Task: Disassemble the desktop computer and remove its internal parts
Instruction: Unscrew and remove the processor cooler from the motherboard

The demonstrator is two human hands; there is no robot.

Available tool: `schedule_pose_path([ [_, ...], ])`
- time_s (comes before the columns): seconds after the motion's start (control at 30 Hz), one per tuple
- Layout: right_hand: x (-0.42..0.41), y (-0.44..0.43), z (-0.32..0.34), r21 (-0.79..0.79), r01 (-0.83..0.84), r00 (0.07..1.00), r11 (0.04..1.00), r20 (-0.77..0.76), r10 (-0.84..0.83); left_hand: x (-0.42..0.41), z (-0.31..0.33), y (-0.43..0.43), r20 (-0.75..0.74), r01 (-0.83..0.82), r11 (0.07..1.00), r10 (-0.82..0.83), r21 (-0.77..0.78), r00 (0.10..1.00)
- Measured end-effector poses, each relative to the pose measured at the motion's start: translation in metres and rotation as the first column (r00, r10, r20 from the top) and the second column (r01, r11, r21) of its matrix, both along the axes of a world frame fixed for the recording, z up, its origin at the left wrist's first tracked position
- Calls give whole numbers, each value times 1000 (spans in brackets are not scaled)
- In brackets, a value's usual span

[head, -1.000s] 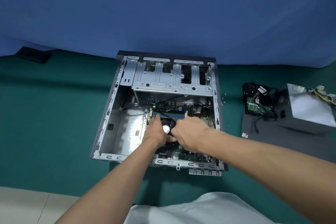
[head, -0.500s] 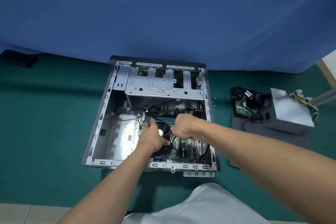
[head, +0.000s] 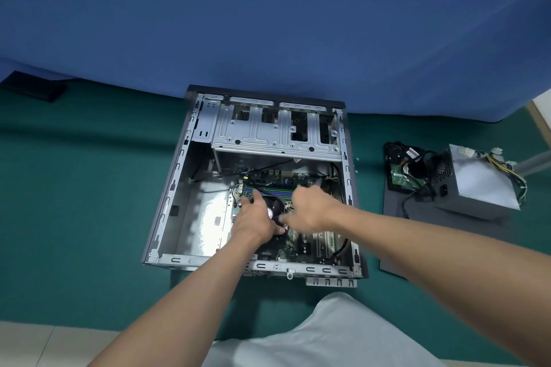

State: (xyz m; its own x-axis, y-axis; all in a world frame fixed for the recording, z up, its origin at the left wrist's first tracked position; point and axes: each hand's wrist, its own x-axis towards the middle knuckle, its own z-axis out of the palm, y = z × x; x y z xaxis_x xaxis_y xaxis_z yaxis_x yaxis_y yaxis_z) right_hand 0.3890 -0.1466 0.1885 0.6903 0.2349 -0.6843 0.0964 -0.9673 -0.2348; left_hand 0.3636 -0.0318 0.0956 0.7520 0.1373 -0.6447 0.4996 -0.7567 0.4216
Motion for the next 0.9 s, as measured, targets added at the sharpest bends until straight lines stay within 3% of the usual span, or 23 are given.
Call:
schedule_pose_path([
  [0.03,2,-1,-2,23,257,960,966,-119,-253,0,0,0,-1,-4,1000,4,-2,1000],
  [0.07,4,-2,-2,-11,454,861,891,-252,-442,0,0,0,-1,-9,1000,9,-2,1000],
  [0.1,5,-4,-1,-59,544,775,837,-347,-528,0,0,0,-1,-12,1000,12,0,1000],
  [0.17,5,-5,-1,-76,536,765,841,-377,-522,1,0,0,-4,-12,1000,12,5,1000],
  [0.23,3,-3,-2,-50,357,904,933,-232,-358,2,0,0,-3,-9,1000,9,11,1000],
  [0.3,-1,0,-1,-126,-26,998,992,-58,18,2,1,-1,-1,-2,1000,2,17,1000],
  [0.37,-7,5,0,-298,-420,888,857,59,456,1,1,-2,-2,13,1000,-13,27,1000],
  [0.43,-12,12,2,-422,-667,644,614,89,760,-1,1,-2,9,24,999,-24,39,1000],
  [0.5,-15,20,0,-450,-742,513,497,97,853,-3,1,-1,28,40,997,-42,59,999],
  [0.53,-14,23,-1,-433,-743,519,510,107,848,-3,1,0,31,49,997,-51,63,998],
  [0.57,-13,24,0,-386,-720,576,576,130,807,-3,1,1,29,52,997,-54,58,998],
  [0.63,-8,23,3,-227,-527,811,819,155,564,-2,2,1,13,32,999,-32,30,999],
  [0.7,-1,15,2,-35,-82,994,996,70,84,-1,3,1,2,8,1000,-8,23,1000],
  [0.73,2,9,1,35,206,978,978,-44,-205,-1,2,0,-1,0,1000,0,21,1000],
  [0.77,3,4,0,37,471,868,882,-202,-455,-2,2,-1,-2,-7,1000,7,17,1000],
  [0.8,3,1,1,-25,633,722,774,-342,-602,-2,2,-1,0,-12,1000,12,15,1000],
  [0.83,2,-2,0,-97,682,634,725,-417,-652,-2,1,-1,2,-13,1000,13,16,1000],
  [0.9,0,-2,-5,-153,641,653,752,-406,-640,-1,1,-1,2,-11,1000,11,20,1000],
])
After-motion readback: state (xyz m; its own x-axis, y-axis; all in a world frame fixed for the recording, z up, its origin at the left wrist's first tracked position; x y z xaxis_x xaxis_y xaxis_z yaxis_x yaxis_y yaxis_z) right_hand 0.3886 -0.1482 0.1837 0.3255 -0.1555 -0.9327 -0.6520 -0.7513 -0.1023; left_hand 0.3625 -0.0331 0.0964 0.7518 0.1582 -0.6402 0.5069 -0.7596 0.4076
